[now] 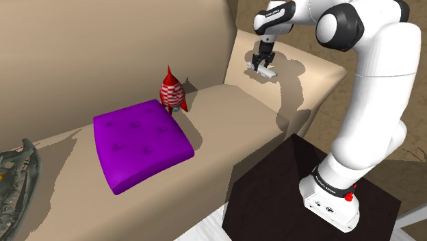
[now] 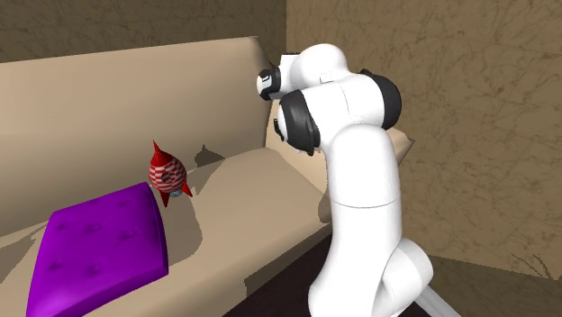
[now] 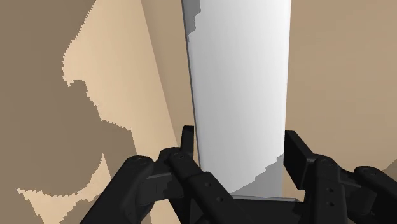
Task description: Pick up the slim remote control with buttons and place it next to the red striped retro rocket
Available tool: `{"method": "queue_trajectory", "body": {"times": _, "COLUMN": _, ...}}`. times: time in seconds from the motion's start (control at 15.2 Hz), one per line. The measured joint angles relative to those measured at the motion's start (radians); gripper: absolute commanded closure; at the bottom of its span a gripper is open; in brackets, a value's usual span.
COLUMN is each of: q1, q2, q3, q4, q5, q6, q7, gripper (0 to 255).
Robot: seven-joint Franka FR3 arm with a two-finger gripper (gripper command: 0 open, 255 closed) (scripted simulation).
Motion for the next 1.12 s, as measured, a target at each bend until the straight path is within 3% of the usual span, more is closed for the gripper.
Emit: {"method": "queue_trajectory", "body": {"times": 1.12, "q1": -0.006, "q2": -0.036, "q3": -0.009, "q4": 0.174, "q5": -0.017, "q6": -0.208, "q7": 0.012, "gripper": 255}}
